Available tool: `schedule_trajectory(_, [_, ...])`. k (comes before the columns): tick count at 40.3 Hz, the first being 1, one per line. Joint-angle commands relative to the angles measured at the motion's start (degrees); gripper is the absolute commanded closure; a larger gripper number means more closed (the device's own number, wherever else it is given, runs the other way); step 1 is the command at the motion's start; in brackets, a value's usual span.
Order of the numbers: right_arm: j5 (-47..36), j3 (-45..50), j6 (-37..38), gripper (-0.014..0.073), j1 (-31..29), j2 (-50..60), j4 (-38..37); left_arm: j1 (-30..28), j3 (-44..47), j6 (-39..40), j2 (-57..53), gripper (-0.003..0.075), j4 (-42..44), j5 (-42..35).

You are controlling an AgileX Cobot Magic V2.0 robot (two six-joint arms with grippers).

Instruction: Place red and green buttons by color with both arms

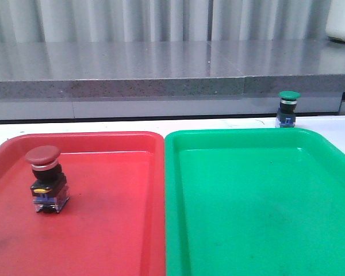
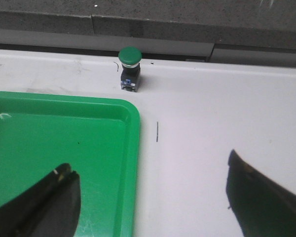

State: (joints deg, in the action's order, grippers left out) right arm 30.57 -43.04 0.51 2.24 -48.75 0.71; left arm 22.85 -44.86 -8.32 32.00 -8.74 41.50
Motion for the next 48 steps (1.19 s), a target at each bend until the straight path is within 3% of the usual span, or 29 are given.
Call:
schedule_trajectory(1, [-3.31, -6.31, -0.17, -0.0040, -0.39, -5.99, 1.35, 0.47, -1.41, -0.13, 0.13, 0.0281, -0.64, -3.88])
schedule_trajectory(26, [-3.40, -38.36, -0.17, -0.0039, -0.20, -48.18, 5.12, 0.47, -1.41, -0.13, 0.13, 0.0281, -0.64, -3.88])
schedule_trajectory(37, [-3.51, -49.05, -0.17, -0.0039, -0.15, -60.69, 5.30, 0.47, -1.41, -0.13, 0.13, 0.0281, -0.64, -3.88])
schedule_trajectory(48, [-5.50, -53.78, -0.17, -0.0039, -0.15, -69.22, 6.26, 0.47, -1.41, -0.13, 0.13, 0.0281, -0.64, -3.88])
